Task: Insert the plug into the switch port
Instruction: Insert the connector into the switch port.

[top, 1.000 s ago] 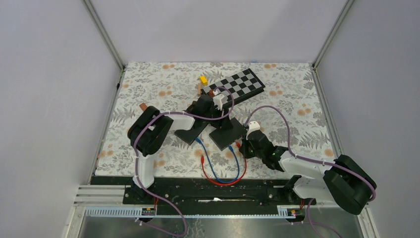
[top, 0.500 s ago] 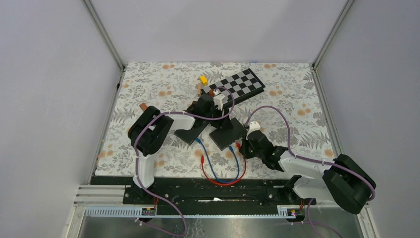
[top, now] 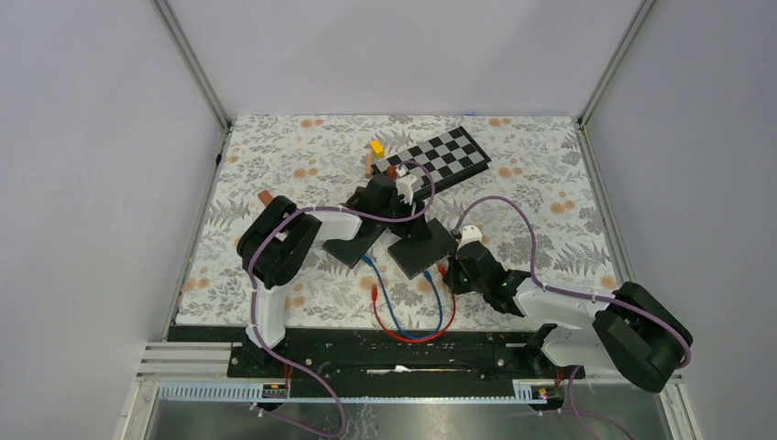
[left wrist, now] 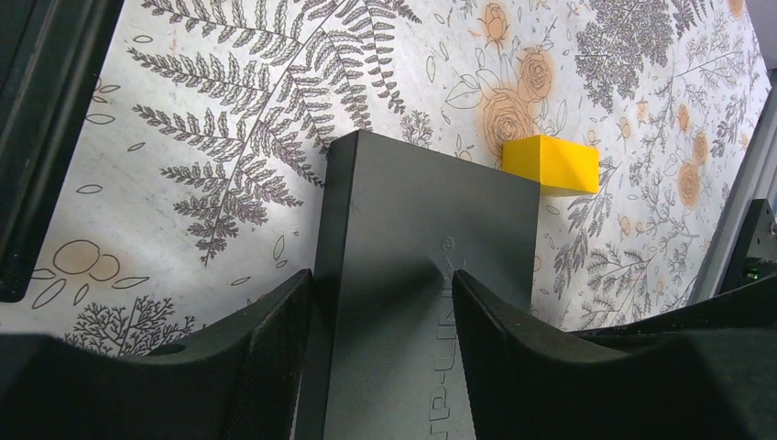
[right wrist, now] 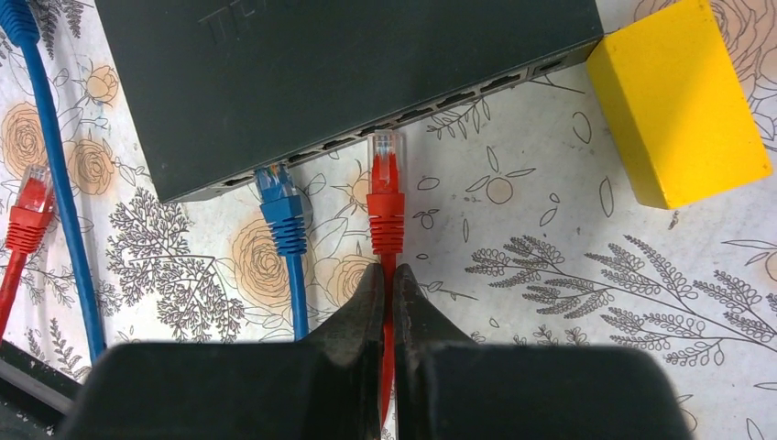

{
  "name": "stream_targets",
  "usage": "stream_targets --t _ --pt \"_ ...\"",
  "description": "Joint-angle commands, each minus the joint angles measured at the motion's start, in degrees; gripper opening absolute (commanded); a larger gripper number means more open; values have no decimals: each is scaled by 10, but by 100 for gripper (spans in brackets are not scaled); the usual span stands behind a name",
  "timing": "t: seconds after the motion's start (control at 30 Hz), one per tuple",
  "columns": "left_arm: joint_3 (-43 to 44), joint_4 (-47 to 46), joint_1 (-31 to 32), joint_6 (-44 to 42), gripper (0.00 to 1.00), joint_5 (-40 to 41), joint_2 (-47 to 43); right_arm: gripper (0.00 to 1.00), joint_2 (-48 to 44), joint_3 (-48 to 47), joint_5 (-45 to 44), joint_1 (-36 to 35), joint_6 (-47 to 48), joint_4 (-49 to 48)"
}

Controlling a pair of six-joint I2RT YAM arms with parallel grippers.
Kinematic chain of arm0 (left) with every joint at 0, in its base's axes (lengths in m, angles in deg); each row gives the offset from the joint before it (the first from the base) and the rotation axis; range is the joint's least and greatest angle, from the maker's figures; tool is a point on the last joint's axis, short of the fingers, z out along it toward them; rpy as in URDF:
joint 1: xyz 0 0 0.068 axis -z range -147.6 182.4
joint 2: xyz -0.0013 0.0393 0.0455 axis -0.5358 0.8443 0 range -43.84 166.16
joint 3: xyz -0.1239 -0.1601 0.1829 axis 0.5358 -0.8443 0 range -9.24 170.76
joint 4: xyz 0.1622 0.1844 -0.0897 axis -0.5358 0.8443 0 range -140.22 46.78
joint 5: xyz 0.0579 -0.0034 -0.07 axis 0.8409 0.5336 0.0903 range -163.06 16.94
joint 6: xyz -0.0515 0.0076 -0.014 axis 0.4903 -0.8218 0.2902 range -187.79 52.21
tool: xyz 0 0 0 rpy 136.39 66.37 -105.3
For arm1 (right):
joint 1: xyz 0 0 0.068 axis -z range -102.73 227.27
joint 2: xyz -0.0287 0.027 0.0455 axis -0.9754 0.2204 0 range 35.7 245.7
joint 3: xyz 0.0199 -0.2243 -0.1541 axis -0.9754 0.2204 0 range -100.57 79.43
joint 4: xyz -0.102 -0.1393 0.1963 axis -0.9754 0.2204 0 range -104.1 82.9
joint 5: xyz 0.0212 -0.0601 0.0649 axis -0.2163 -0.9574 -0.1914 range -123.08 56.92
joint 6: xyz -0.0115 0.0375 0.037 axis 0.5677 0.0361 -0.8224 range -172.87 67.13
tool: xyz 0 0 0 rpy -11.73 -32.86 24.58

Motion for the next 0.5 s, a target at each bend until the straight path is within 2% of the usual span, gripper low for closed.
stream_targets --t 0.0,0.17,0.47 --pt "18 9 10 -2 59 -32 9 0 -28 5 -24 1 -1 -7" --pt "20 10 10 -2 59 -32 11 0 -60 11 -37 2 2 -4" --pt "22 9 11 -2 59 -49 14 0 -38 1 -19 1 14 -16"
